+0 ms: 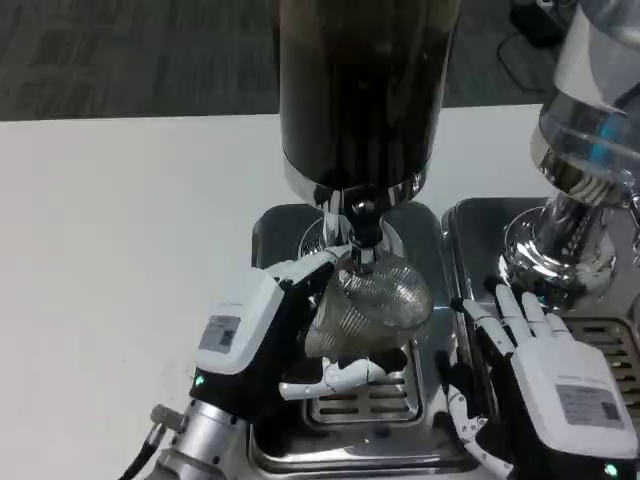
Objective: Grasp the cup under the faucet to collect the drink, then remove the cup.
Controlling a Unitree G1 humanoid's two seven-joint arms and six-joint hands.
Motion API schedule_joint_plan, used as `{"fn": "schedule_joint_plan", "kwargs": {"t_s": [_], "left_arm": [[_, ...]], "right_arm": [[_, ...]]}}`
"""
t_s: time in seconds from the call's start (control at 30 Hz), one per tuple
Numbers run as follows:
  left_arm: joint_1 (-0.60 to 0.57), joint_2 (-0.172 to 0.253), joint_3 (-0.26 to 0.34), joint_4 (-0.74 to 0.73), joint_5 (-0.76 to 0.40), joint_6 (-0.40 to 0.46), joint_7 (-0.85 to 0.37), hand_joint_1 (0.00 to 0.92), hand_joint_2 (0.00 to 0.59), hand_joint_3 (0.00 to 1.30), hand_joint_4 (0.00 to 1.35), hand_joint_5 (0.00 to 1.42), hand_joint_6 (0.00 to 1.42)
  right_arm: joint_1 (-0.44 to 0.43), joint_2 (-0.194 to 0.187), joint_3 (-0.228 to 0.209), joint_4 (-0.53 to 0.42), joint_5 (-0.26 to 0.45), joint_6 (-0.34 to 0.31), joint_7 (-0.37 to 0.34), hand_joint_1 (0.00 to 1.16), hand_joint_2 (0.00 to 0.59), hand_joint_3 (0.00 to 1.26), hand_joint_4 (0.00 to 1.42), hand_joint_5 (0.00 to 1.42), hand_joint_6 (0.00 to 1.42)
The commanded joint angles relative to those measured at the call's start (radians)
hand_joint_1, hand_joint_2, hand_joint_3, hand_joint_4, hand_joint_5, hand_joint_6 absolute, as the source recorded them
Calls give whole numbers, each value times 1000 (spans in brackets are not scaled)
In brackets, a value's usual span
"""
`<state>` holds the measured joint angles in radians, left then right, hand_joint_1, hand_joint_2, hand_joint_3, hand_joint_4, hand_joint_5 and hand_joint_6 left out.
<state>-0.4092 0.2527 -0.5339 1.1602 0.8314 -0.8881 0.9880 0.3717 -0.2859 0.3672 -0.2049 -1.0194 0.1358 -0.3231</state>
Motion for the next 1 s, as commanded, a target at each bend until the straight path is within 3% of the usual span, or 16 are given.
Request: {"fn": "schedule_joint_plan", "kwargs": {"t_s": [0.03, 0.1, 0.23, 0.43, 0.67, 1.0], "left_arm": [[-6, 10, -22, 18, 12, 37, 1, 324, 145, 355, 399, 636, 546], [-4, 16, -30, 17, 14, 44, -6, 319, 140, 345, 384, 628, 549], [5, 39, -44, 4, 12, 47, -13, 278, 99, 223, 252, 512, 382], [12, 60, -59, -22, 20, 70, -25, 199, 68, 87, 143, 433, 302], [25, 80, -67, -46, 14, 90, -27, 172, 62, 61, 109, 404, 268], [59, 100, -30, -64, -25, 129, -46, 166, 59, 51, 98, 390, 261]], "right_arm": [[-9, 4, 4, 7, 6, -5, 3, 486, 571, 165, 0, 0, 64], [-6, 4, 3, 7, 8, -4, 1, 486, 571, 165, 0, 0, 64], [-8, 9, 8, 9, 6, -3, 1, 486, 571, 165, 0, 0, 64], [-19, 5, 11, 18, 15, -10, 6, 486, 571, 165, 0, 0, 64], [-25, 4, 13, 29, 23, -17, 4, 486, 571, 165, 0, 0, 64], [-36, -4, 4, 40, 38, -23, 1, 486, 571, 165, 0, 0, 64]]}}
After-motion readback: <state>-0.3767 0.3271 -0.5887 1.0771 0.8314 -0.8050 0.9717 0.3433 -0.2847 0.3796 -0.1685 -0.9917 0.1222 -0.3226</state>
